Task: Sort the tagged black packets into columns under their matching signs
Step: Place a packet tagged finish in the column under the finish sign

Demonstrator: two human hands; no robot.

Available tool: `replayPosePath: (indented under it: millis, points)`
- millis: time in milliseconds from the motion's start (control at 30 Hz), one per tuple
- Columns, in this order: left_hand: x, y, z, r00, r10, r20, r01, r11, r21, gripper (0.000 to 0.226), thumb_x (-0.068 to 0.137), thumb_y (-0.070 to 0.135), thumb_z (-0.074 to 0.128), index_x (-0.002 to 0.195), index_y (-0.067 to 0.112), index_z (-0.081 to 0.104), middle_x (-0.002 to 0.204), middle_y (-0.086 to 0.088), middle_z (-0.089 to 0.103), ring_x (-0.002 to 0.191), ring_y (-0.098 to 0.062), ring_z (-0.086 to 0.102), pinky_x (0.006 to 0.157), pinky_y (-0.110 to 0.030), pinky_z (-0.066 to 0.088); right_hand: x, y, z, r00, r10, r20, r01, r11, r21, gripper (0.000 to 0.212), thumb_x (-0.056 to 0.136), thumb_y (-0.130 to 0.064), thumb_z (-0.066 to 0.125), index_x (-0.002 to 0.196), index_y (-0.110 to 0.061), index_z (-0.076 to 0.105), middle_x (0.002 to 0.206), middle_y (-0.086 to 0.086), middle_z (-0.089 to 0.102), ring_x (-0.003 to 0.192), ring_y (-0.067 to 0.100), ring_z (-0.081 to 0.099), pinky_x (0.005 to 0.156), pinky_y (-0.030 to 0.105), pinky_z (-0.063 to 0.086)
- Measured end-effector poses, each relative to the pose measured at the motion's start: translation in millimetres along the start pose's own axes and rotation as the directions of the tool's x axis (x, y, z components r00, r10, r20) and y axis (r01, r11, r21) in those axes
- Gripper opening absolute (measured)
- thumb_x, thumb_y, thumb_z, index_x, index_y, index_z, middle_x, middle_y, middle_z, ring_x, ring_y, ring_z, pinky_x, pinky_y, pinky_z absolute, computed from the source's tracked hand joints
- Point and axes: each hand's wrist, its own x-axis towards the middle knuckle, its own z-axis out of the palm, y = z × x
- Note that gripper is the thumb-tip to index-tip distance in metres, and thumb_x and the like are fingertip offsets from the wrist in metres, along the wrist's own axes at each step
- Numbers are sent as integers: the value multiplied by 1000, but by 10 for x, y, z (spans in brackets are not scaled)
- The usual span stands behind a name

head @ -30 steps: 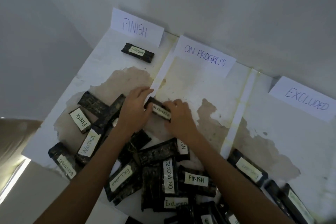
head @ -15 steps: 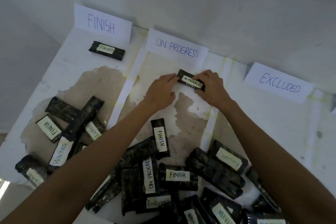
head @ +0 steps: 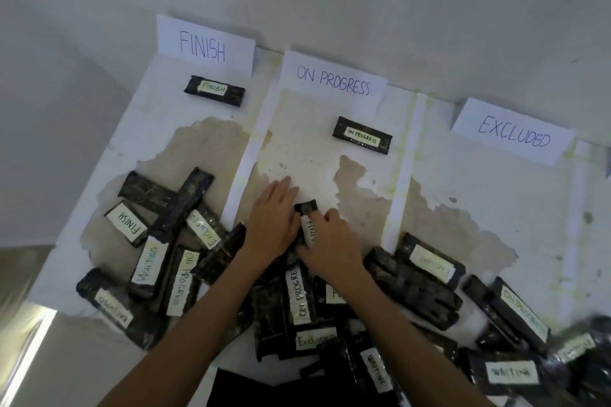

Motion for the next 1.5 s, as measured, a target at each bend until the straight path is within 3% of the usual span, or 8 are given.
replayPosePath:
  millis: [200, 467, 633, 767, 900, 967, 1233, 1500]
  points:
    - [-23, -145, -82, 996, 82, 45, -80, 996, -45, 55, 90, 39, 26, 132, 10, 46, 147, -11, 36, 134, -31, 32, 106, -46, 33, -17, -243, 285, 947, 144, -286, -161, 986, -37, 38, 79, -35, 63, 106, -11, 54, 92, 13, 56, 69, 31, 55, 54, 35, 44]
    - [-38, -651, -481, 978, 206, 31, -203, 977, -68, 48, 92, 37, 32, 127, 9, 51, 135, -11, 50, 124, -27, 45, 99, -42, 42, 302, -480, 212, 940, 238, -245, -290, 935, -204, 28, 86, -21, 56, 108, -6, 47, 102, 17, 54, 85, 36, 56, 61, 38, 43]
    - [44, -1039, -825, 986, 166, -33, -168, 983, -67, 55, 91, 42, 26, 129, 10, 50, 134, -10, 51, 123, -26, 44, 99, -41, 39, 519, -525, 34, 956, 56, -288, -110, 979, -174, 40, 77, -29, 67, 103, -3, 53, 91, 18, 61, 78, 38, 58, 62, 41, 47]
    - [143, -1318, -1007, 992, 101, -81, -108, 989, -100, 55, 86, 39, 29, 127, 9, 51, 132, -10, 51, 123, -27, 44, 99, -43, 38, 830, -790, -70, 917, -125, -379, 76, 987, -141, 43, 70, -28, 73, 104, -4, 60, 87, 15, 66, 75, 37, 60, 64, 41, 46]
    - [227, -1657, -1157, 993, 22, -116, -33, 995, -97, 49, 84, 30, 41, 128, 10, 50, 131, -10, 52, 121, -28, 46, 98, -44, 41, 1279, -1190, -49, 899, -257, -354, 255, 965, -53, 46, 68, -28, 59, 108, -4, 61, 98, 14, 64, 81, 34, 60, 68, 42, 49]
    - [276, -1860, -1245, 990, -25, -137, 17, 998, -59, 47, 82, 22, 49, 127, 9, 50, 130, -12, 52, 118, -30, 48, 94, -43, 42, 1563, -1414, -38, 889, -303, -342, 318, 948, -14, 47, 68, -25, 68, 108, -3, 61, 102, 16, 59, 81, 33, 60, 67, 40, 51]
    - [589, -2623, -1475, 970, -208, -125, 206, 978, -29, 55, 81, 26, 49, 127, -3, 48, 131, -23, 50, 116, -40, 48, 94, -52, 43, 2605, -2255, -20, 860, -416, -296, 443, 896, 27, 47, 67, -7, 70, 111, 2, 58, 106, 21, 55, 87, 36, 58, 76, 47, 50]
    - [674, -2800, -1417, 972, -172, -158, 173, 985, -10, 51, 82, 16, 59, 127, -5, 47, 130, -23, 50, 114, -42, 48, 93, -50, 42, 3114, -2588, 215, 811, -532, -244, 542, 840, -32, 38, 68, -4, 68, 104, -1, 58, 100, 18, 58, 84, 34, 56, 73, 46, 49]
